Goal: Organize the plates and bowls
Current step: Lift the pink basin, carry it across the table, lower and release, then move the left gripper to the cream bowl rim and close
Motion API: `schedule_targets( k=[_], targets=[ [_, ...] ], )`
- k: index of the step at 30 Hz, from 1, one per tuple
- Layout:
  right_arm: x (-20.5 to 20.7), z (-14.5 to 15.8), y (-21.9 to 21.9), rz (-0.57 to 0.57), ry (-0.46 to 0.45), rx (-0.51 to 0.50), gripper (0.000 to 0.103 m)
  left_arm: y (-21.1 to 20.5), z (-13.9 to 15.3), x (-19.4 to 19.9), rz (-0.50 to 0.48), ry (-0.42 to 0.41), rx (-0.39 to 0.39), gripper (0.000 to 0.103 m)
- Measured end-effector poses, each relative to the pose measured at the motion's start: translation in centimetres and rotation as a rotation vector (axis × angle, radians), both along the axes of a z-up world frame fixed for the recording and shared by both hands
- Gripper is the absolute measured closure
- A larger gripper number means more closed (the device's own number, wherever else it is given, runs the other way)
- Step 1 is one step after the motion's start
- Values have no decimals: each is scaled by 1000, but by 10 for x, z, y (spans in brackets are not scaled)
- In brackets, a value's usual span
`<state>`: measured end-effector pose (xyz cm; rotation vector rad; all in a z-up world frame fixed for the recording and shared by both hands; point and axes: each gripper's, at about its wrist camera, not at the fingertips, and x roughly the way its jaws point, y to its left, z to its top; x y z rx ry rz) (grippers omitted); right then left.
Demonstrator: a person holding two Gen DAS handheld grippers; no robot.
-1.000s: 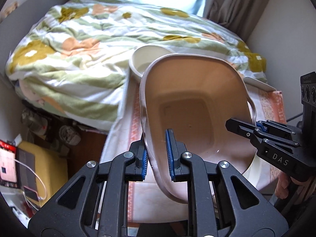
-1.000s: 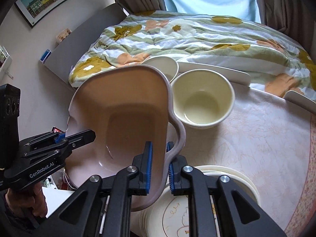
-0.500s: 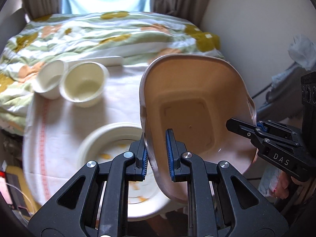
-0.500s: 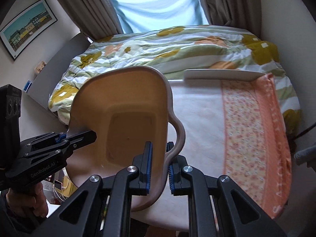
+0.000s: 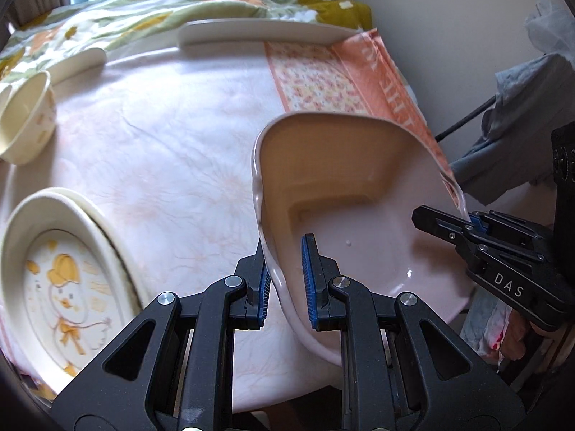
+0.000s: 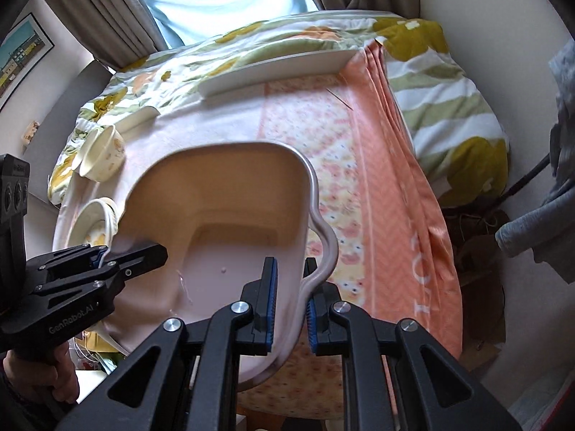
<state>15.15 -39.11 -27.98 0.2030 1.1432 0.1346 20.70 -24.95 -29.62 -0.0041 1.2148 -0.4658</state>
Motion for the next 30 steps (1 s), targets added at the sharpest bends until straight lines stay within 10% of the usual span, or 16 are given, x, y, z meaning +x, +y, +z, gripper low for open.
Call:
schedule_targets(
  k=[20, 22, 26, 30],
  targets=[
    [-6, -24, -19, 47, 2, -2, 90, -14, -13, 2, 0, 11, 60, 89],
    [-7, -25, -19, 57, 1, -18, 90, -15, -12, 3, 3, 12, 74, 82],
    [-8, -25, -21, 74, -4, -15, 90, -15, -6, 1, 10, -33, 81, 30],
    [-12, -22, -19, 102, -24, -44, 64, -14, 5, 0, 22, -68, 88, 23]
  ],
)
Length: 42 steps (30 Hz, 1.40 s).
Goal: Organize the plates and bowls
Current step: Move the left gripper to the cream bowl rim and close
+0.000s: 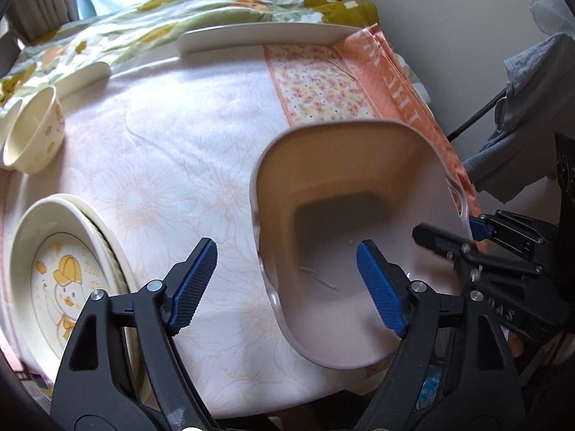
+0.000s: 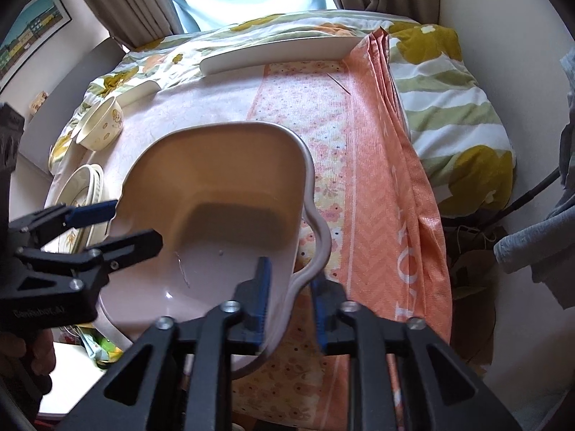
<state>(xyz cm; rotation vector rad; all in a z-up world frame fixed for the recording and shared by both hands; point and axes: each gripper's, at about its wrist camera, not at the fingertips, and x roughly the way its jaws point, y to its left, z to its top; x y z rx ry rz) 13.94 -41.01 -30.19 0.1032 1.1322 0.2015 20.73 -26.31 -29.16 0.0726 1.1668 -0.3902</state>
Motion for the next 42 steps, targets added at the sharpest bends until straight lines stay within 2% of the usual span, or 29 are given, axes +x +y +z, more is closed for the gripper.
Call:
schedule_targets(
  k=[1, 2, 3, 4, 6, 9, 12, 14, 18, 20, 23, 26, 30, 34, 35, 38, 42],
  targets=[
    [-1, 1, 0, 7, -4, 6, 44, 1, 2, 0, 6, -2, 6, 23],
    [-3, 4, 0, 13, -9, 14, 34, 2, 6, 0, 13, -5, 6, 23],
    [-5, 6, 0, 16, -18, 18, 15, 4, 11, -1, 21, -13, 5, 22],
    [-7, 11, -1, 19, -34, 15, 8, 7, 18, -2, 31, -26, 8, 21],
    [-12, 20, -1, 20, -62, 8, 7, 14, 35, -5, 53, -64, 19, 13],
    [-16, 44, 0, 36, -118, 15, 6, 33, 68, -13, 97, -133, 6, 9],
    [-24, 82, 8, 71, -267, 22, 1, 57, 104, -21, 151, -210, -8, 2],
    [-24, 109, 18, 110, -334, 38, 1, 74, 125, -25, 186, -256, -2, 0],
    [-10, 151, 50, 188, -377, 49, 1, 117, 154, -26, 260, -295, 32, 0],
    [5, 163, 73, 214, -349, 52, 1, 147, 161, -25, 308, -294, 37, 0],
    [23, 177, 114, 262, -375, 22, 1, 195, 162, -18, 371, -281, 6, 0],
    [46, 178, 154, 286, -363, 12, 1, 239, 156, -2, 418, -255, -17, 0],
    [92, 157, 198, 290, -254, 63, 1, 290, 142, 32, 452, -209, -67, 1],
    [143, 124, 238, 257, -138, 61, 2, 330, 108, 78, 483, -93, -164, 2],
    [153, 116, 244, 245, -109, 72, 2, 338, 98, 90, 487, -59, -188, 7],
    [182, 85, 264, 213, -21, 84, 20, 353, 66, 126, 478, 37, -231, 24],
    [212, 41, 287, 181, 87, 98, 42, 352, 24, 158, 439, 118, -234, 40]
  ],
)
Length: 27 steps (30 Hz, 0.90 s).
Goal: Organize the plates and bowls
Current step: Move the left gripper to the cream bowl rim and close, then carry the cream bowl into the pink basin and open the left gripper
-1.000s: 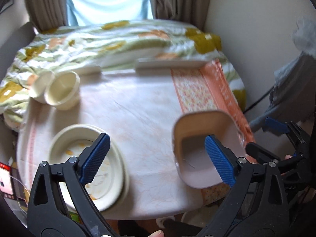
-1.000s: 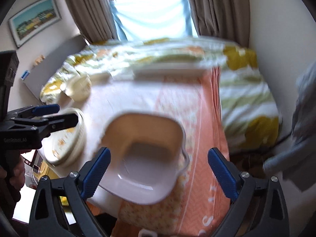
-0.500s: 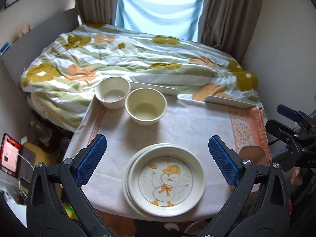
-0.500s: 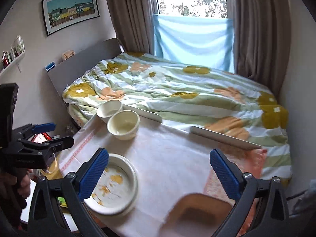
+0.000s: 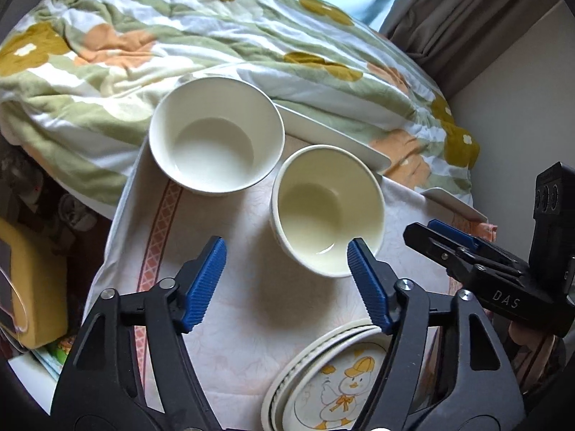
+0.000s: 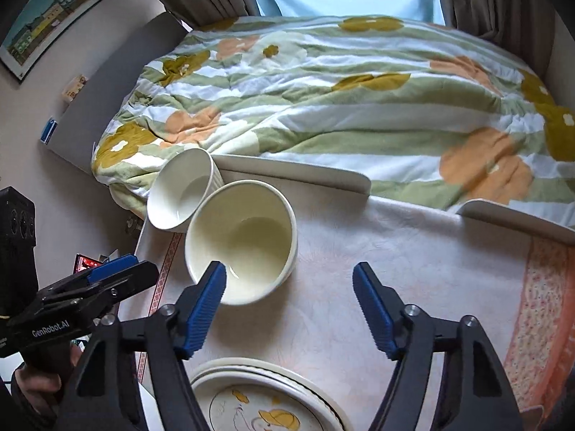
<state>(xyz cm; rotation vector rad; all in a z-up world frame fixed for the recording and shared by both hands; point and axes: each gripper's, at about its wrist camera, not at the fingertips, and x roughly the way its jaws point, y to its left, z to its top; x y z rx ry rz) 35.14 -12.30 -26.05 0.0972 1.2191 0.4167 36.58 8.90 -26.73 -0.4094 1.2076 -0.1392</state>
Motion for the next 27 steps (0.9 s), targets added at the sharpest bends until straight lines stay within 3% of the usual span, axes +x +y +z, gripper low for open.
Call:
schedule_targets(
  k=[3, 8, 12, 14, 16, 27],
  targets=[
    [13, -22, 8, -26, 51, -7, 52, -5, -24, 19, -39, 40, -15, 50],
    [24, -37, 15, -24, 94, 4, 66, -10, -39, 35, -74, 57, 25, 57],
    [27, -44, 19, -27, 117, 12, 80, -10, -43, 41, -88, 67, 25, 83],
    [26, -45, 19, -32, 121, 13, 86, -13, -45, 42, -103, 75, 30, 88],
    [26, -46, 17, -38, 117, -3, 90, -14, -46, 42, -107, 73, 35, 90],
    [24, -43, 17, -62, 118, 9, 91, -24, -32, 38, -135, 44, 96, 90]
  ],
)
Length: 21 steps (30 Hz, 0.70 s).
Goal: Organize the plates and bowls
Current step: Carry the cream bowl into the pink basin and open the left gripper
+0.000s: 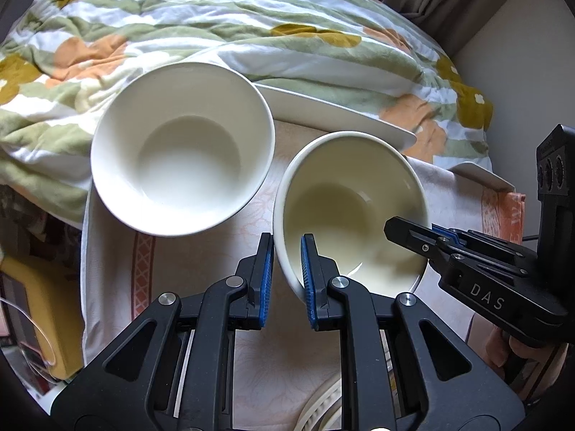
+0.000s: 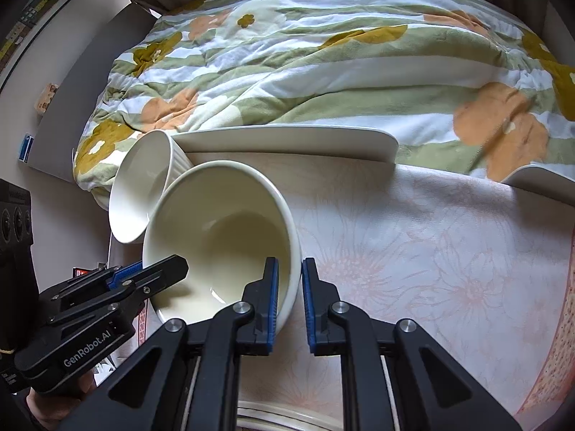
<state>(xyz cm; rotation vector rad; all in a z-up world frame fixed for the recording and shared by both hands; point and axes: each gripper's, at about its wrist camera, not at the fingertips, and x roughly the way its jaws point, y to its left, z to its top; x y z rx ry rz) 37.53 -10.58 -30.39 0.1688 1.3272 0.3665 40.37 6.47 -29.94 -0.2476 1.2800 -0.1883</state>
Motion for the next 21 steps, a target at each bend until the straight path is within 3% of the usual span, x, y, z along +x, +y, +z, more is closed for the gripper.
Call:
schedule_targets(
  k=[10, 21],
  targets=[
    [-20, 49, -27, -42, -89, 24, 91, -29, 55, -15, -45, -93, 17, 90],
    [-91, 123, -119, -113, -194, -5, 91, -130, 119, -78, -123, -169, 0, 90]
  ],
)
